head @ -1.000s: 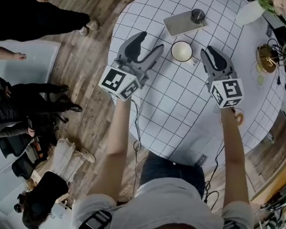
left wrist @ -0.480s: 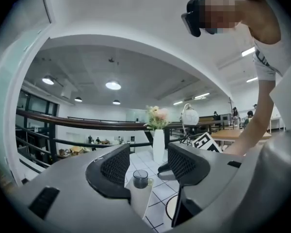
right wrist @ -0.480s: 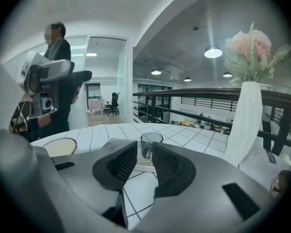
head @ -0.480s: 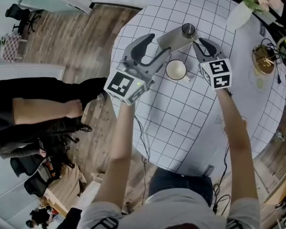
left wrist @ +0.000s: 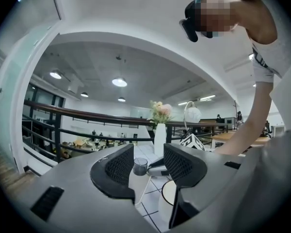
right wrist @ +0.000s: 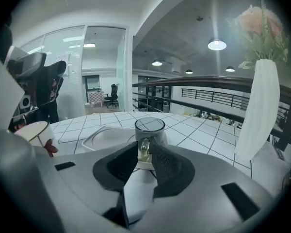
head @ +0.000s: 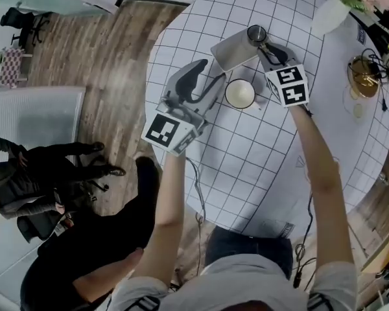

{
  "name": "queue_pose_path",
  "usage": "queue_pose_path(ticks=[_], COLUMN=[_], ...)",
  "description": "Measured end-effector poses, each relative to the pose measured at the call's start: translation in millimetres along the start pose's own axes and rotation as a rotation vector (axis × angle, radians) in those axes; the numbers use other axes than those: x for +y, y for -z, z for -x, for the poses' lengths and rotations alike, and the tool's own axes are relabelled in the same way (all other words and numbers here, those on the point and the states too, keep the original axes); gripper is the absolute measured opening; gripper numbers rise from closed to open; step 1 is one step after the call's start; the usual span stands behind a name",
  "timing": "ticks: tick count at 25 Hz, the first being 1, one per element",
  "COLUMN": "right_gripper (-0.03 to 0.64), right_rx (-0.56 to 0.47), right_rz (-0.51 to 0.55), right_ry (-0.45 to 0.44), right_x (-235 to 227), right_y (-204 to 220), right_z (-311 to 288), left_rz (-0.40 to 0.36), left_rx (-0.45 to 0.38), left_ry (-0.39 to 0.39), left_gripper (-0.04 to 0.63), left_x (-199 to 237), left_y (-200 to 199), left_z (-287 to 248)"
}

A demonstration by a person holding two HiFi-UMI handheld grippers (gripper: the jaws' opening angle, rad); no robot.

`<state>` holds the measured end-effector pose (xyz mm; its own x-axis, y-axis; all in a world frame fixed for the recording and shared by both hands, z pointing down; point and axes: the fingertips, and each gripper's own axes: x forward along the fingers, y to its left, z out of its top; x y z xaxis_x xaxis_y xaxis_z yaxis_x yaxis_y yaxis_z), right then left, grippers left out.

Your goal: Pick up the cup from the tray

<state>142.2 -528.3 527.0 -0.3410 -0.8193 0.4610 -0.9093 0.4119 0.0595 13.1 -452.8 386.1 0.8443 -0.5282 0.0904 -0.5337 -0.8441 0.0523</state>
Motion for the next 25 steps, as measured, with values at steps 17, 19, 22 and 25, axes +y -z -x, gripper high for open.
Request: queue_pose_path(ticks=[17,19,22,25], right_gripper=[0.038,0.038,0.038,0.038], right_rx=[-0.033,-0.050,-0.074,-0.093], right_rz=[0.007,0.002,-0.016,-0.044], right_ry=[-0.001,-0.004,-0.007,-0.005], right_x=[3.9,5.8,7.6,6.5], right_y=[-4.1,-9.8,-15.1,-15.9], right_z=[1.8,6.6,18.7,34.5], left_rz=[-0.001,-0.001,0.004,0.006], left_rx=[-0.011,-0.015,-0.023,-0.025], left_ry=[-0.025,-0.032,-0.040,-0.039], left_gripper=[0.034,0.022,0.009,0.008], left_x=[4.8,4.9,4.1,0.2], left_y=[5.3,3.4,0.7,-1.0], left_z=[-0.9,-1.6,-2.8,-5.5])
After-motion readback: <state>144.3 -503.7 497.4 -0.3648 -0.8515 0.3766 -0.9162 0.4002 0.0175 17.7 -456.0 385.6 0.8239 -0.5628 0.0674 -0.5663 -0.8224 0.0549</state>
